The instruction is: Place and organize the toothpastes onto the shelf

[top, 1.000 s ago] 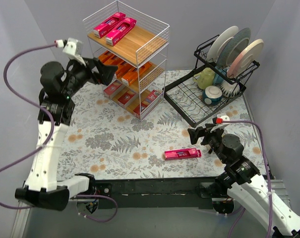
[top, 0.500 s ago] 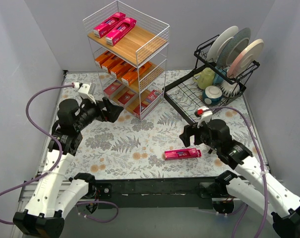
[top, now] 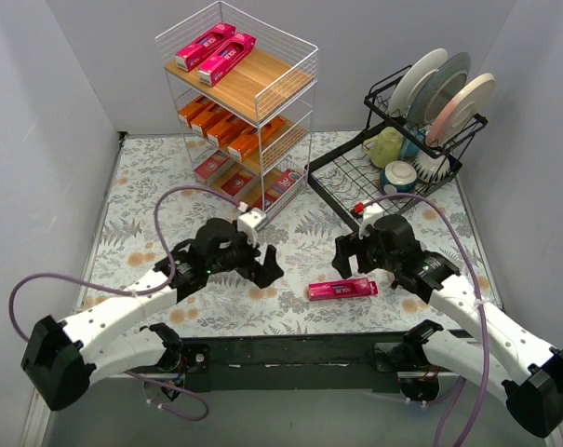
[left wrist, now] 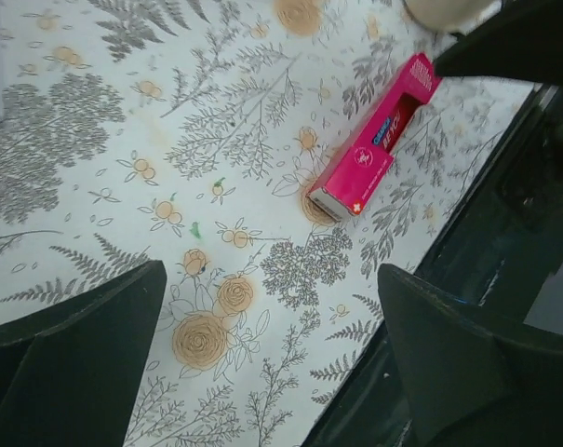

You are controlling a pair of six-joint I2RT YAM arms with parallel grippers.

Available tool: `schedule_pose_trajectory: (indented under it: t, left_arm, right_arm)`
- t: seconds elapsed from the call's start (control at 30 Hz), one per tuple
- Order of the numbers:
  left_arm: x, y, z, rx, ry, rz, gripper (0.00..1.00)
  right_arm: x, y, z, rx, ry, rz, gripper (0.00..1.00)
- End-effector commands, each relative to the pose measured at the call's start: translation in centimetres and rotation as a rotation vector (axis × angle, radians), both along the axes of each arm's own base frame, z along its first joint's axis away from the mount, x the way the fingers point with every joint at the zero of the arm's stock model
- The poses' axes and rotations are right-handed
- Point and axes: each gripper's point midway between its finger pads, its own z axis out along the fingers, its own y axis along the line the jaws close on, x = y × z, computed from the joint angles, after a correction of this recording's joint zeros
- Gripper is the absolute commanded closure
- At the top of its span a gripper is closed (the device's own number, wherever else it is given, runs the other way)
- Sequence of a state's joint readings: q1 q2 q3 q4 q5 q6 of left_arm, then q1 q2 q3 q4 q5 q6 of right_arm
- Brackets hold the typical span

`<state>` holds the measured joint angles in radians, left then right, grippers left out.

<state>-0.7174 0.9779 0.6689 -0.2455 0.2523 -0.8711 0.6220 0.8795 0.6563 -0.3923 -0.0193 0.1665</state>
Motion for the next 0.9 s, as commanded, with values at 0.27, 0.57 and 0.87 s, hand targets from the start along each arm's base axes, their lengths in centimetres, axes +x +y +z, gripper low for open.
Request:
schedule_pose_trajectory:
  t: [0.27,0.57,0.87]
  left_arm:
    - [-1.4,-10.1,-4.5,0.075,-0.267,-0.321,0.02]
    - [-3.3,-13.0,-7.8,0.032,-0.345,-0.521,0.02]
    - [-3.7,-13.5,-11.3,0.034,-0.350,-0.564,0.09]
  right_arm:
    - [1.5,-2.6,5.1,0.114,-0.282,-0.161,0.01]
    - [1.3,-4.1,5.6,0.127,-0.346,-0.217,0.02]
    - [1.3,-4.4,5.5,0.129,-0.356,-0.231,0.05]
